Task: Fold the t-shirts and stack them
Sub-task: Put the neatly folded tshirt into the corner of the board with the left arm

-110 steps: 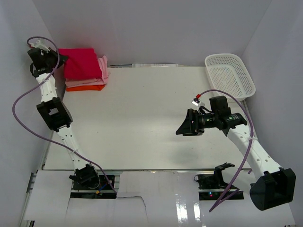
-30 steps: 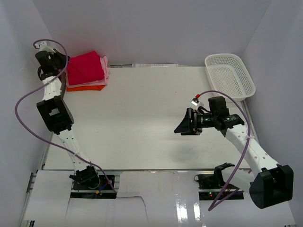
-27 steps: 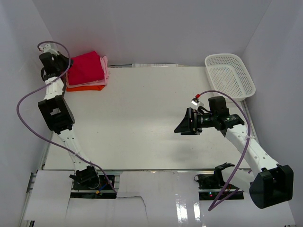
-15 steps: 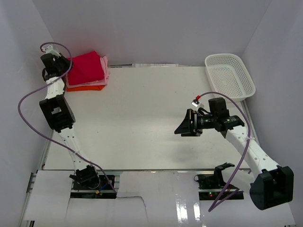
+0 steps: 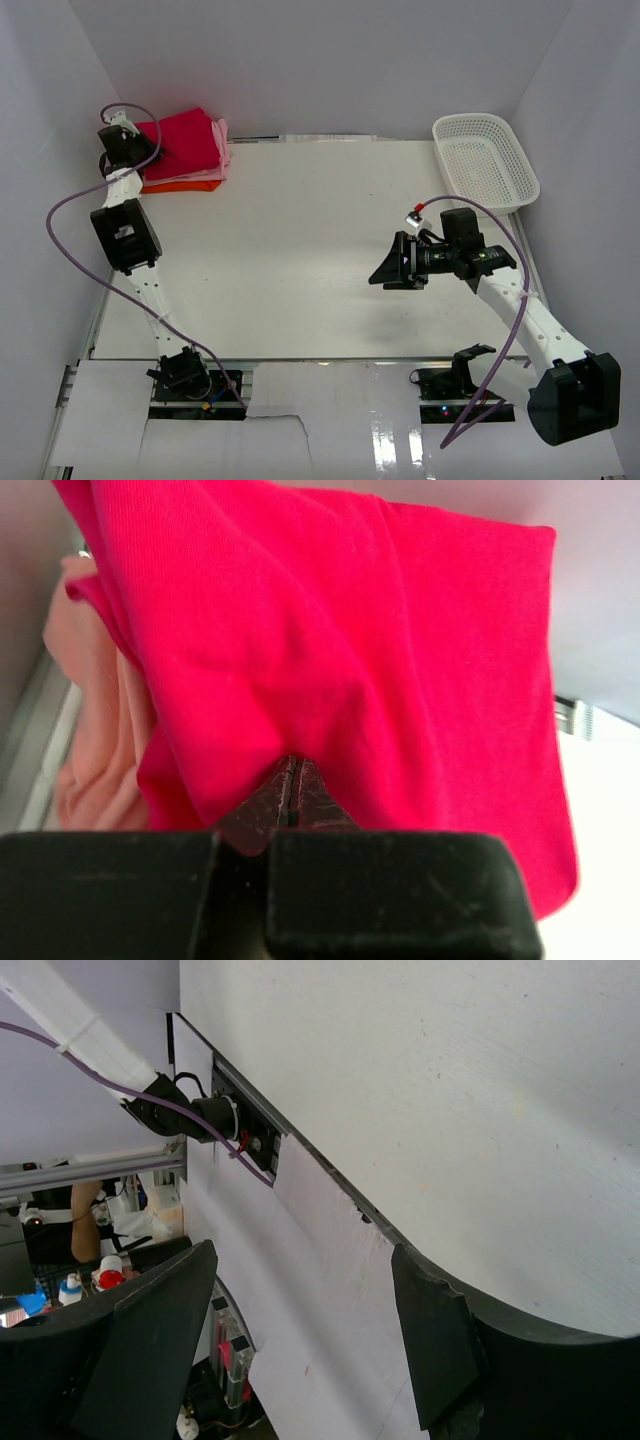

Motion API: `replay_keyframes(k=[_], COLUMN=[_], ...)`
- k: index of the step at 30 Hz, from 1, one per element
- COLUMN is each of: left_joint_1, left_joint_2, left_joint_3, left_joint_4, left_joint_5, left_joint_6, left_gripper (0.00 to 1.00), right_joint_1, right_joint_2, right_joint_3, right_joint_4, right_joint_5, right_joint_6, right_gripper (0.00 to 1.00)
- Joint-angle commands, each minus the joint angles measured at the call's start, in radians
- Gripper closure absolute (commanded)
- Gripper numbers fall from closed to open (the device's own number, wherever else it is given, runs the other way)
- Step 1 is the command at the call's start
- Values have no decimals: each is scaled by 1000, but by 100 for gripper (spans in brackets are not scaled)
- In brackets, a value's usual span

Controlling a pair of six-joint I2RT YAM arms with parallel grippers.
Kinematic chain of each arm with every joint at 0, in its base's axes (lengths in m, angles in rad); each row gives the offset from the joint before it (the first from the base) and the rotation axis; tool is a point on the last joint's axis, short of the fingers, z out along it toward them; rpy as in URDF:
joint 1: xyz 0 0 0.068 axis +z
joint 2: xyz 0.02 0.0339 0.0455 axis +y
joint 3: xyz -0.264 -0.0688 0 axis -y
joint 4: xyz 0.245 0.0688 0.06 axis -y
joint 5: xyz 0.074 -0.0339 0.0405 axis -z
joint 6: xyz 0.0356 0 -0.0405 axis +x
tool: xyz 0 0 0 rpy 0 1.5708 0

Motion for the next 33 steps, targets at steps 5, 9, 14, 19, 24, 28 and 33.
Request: replay_keyframes(k=[5,9,14,19,24,28,33], left_joint_1=[3,8,15,17,21,21,2], left_joint_2=[42,40,36,43,27,10,-53], left_joint_3=[158,189,177,149,145,175,204], left_joint_4=[-62,-73,-103,-128,-163,-180,-180], left_joint_5=[-62,-114,-154,-166,-269,-373,-332], left_joint_6=[137,154,171,180,214,229,169], left_gripper=[100,100,100,100,100,100,100], right_joint_1=[-4,-4,-4,-4,-4,-4,-4], right_joint_2=[-17,-10,6,0,4,10,12], right_joint_3=[-8,-15,2,2,0,-1,-20], right_joint_4=[-1,15,19,15,20,34,90], right_joint_5=[2,-1,2,4,1,-4,-19], right_joint_6=[12,24,19,18,18,21,45], right_gripper=[23,23,23,23,23,23,23])
